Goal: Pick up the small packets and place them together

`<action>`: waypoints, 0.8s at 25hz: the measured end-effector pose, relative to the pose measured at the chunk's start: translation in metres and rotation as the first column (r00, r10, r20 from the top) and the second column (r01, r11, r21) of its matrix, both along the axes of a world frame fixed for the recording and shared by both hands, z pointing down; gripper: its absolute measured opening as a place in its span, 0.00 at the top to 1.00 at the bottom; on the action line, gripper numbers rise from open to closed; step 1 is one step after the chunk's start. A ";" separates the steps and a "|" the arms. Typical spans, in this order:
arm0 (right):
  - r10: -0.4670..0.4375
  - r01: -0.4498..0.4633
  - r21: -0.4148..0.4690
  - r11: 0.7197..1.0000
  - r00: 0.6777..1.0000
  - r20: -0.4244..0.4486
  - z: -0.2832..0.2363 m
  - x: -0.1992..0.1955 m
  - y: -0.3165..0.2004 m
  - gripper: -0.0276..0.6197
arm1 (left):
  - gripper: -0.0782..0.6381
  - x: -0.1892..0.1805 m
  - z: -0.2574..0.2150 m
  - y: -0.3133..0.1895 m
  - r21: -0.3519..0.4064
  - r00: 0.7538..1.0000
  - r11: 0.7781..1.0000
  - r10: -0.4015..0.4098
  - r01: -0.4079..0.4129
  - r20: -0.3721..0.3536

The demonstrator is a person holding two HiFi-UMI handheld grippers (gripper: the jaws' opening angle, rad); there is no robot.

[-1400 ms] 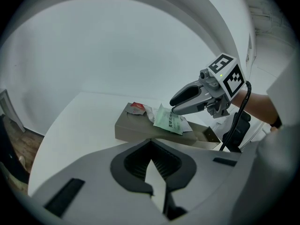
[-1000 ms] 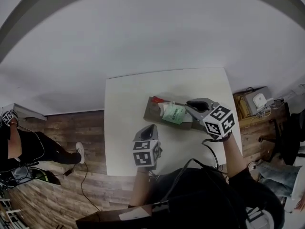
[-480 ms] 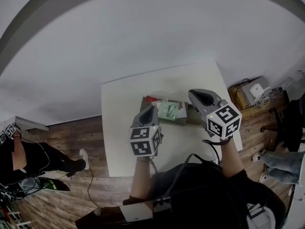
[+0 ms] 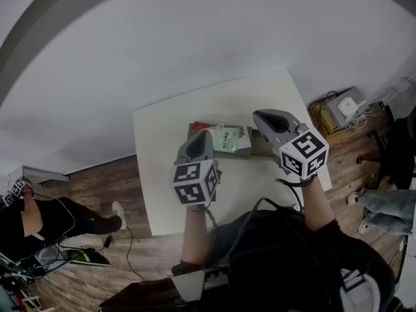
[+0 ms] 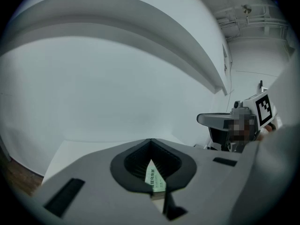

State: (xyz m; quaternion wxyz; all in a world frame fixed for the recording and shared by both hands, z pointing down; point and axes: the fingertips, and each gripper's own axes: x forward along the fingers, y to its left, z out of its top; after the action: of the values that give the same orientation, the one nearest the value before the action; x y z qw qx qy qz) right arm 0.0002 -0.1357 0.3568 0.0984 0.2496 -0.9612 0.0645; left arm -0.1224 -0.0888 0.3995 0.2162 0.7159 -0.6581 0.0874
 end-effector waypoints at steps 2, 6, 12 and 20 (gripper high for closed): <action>0.001 -0.001 0.002 1.000 1.000 -0.001 -0.001 0.000 0.000 0.96 | 0.90 0.001 0.000 0.000 -0.002 1.000 1.000 0.002 -0.002 -0.002; -0.004 0.004 0.015 1.000 1.000 -0.001 -0.004 -0.003 0.005 0.96 | 0.90 0.001 0.000 0.003 0.000 1.000 1.000 0.001 -0.001 -0.005; -0.010 0.010 0.043 0.999 1.000 0.003 -0.013 -0.005 0.010 0.96 | 0.90 -0.001 -0.003 0.006 0.010 1.000 1.000 -0.003 0.003 -0.024; -0.021 0.020 0.048 0.999 1.000 0.019 -0.015 -0.006 0.009 0.96 | 0.90 -0.001 0.001 0.004 0.009 1.000 1.000 -0.003 0.003 -0.020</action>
State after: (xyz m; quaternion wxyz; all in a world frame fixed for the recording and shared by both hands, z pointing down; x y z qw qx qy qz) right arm -0.0057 -0.1271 0.3414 0.0839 0.2414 -0.9658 0.0426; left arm -0.1231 -0.0845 0.4004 0.2195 0.7167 -0.6575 0.0770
